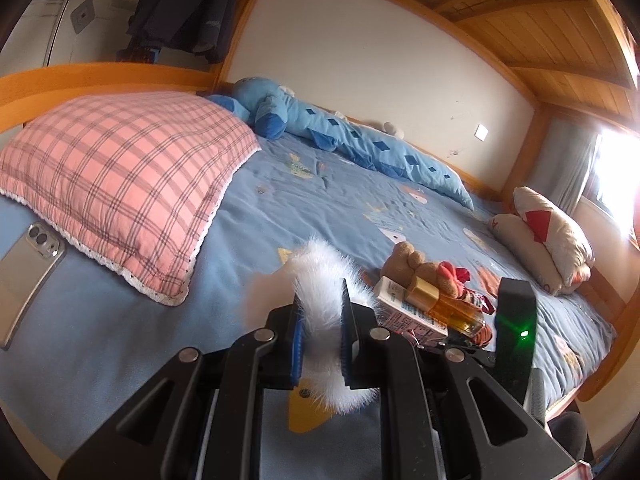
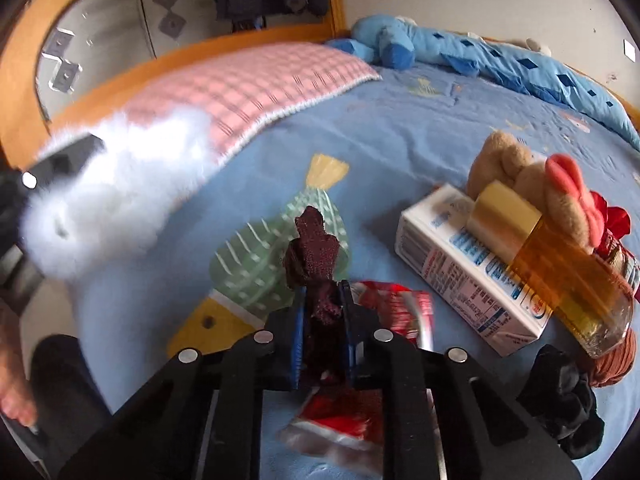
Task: Collect trash
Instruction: 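Grasp the dark red cord with the right gripper while the left gripper holds the pompom, then carry both items to the yellow bucket and open the left gripper over it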
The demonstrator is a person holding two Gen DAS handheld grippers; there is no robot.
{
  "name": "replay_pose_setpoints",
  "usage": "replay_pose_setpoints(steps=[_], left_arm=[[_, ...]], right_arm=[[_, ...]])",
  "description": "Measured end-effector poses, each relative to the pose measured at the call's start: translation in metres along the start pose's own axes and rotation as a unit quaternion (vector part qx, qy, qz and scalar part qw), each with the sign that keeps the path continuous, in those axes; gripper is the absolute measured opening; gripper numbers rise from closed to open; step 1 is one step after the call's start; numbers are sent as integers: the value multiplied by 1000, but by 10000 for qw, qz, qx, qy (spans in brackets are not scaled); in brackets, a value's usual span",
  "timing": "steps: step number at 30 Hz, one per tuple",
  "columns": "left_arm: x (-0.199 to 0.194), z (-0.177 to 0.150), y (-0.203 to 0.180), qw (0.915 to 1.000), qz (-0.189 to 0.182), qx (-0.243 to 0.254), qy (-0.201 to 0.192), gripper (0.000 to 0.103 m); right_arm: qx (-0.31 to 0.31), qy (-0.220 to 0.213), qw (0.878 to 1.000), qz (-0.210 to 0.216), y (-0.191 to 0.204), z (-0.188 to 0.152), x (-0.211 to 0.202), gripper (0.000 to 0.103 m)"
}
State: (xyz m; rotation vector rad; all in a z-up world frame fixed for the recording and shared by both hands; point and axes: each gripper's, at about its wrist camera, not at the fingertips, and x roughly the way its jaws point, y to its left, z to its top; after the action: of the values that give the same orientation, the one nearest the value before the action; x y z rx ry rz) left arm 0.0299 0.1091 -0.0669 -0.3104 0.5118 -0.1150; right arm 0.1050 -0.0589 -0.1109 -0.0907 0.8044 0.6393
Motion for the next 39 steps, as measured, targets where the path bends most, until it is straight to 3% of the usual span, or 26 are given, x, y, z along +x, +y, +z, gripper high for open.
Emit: replay_pose_setpoints(steps=[8,13,20,26,32,35,39], left_arm=[[-20,10,-24,9994,-252,200,-147,14],[-29,10,-58,9966,-700,410,-167,14],[-25,0,-126,9846,-1525,848,48,14],[-15,-24,-198,9634,-2343,1221,462,14],[-2,-61,-273,9332,-3044,1632,991,14],[1,-83,-312,9134,-3390,1861,1274,14],[3,-119,-364,8804,-3846,2160,1739,14]], right_arm=[[19,-502,9987,-57,2,9,-49,16],[273,-802,9962,-225,-19,-1,-92,16],[641,-1156,9880,-800,-58,-36,-172,16],[1125,-1336,9742,-1428,-95,-84,-239,16],[1673,-1399,9527,-2118,-123,-147,-305,16],[1986,-1373,9381,-2485,-135,-187,-338,16],[2396,-1298,9192,-2843,-145,-231,-374,16]])
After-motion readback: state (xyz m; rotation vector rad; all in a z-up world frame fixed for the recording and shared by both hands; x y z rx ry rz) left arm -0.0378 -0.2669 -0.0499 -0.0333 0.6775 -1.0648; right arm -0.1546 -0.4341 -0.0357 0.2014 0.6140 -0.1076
